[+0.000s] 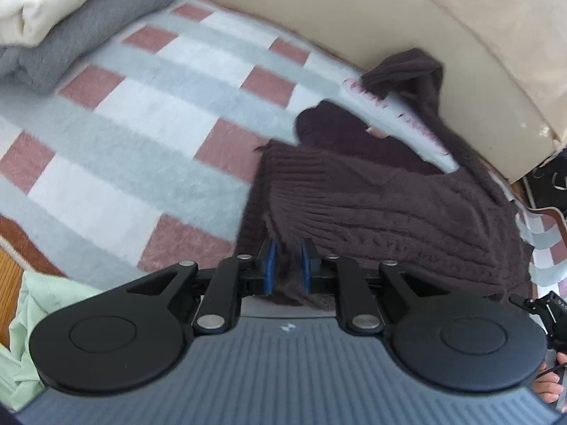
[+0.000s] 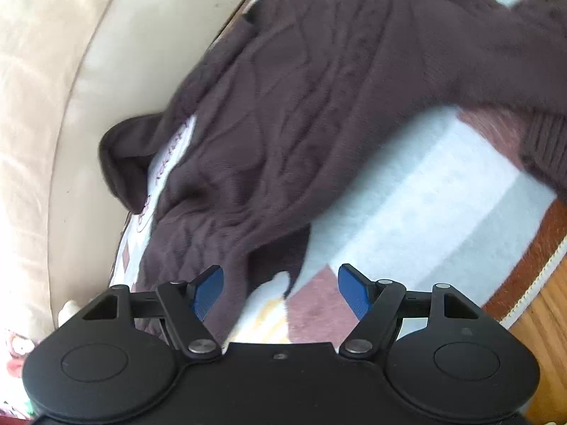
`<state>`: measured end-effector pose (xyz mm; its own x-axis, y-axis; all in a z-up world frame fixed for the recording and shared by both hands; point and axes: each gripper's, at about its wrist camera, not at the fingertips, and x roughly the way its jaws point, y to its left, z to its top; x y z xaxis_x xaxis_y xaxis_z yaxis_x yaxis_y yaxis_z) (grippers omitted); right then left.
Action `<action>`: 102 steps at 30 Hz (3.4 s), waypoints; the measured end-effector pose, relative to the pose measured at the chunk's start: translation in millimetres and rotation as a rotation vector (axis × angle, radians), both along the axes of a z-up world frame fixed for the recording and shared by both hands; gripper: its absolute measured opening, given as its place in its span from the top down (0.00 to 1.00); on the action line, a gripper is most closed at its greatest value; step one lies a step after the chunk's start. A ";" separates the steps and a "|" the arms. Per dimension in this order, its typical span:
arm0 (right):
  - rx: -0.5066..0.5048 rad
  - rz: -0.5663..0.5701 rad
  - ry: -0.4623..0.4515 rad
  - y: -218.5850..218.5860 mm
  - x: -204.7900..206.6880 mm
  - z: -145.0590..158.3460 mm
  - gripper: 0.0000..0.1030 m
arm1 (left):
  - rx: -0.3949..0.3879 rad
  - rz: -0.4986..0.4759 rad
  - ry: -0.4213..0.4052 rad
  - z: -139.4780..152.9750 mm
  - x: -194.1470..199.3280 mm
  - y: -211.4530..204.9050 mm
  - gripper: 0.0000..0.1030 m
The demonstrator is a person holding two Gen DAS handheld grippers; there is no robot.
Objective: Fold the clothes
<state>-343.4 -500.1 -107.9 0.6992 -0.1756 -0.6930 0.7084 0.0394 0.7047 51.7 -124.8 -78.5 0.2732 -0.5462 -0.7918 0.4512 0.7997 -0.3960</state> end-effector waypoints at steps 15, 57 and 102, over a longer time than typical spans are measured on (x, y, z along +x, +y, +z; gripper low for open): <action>-0.208 0.266 -0.139 -9.0 110.2 29.2 0.89 | 0.000 0.004 0.205 -20.8 13.3 24.8 0.69; -1.087 1.313 0.436 252.8 258.4 30.6 0.93 | -0.090 -0.171 0.158 -49.3 12.9 18.0 0.59; -0.381 1.107 -0.169 223.8 300.0 65.2 0.85 | 0.044 -0.235 -0.186 1.2 114.3 -15.4 0.85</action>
<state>-43.3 -276.3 -42.7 0.6782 0.4079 -0.6112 0.0557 0.8008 0.5963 166.0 -140.2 -77.3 0.2862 -0.5777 -0.7645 0.6875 0.6795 -0.2561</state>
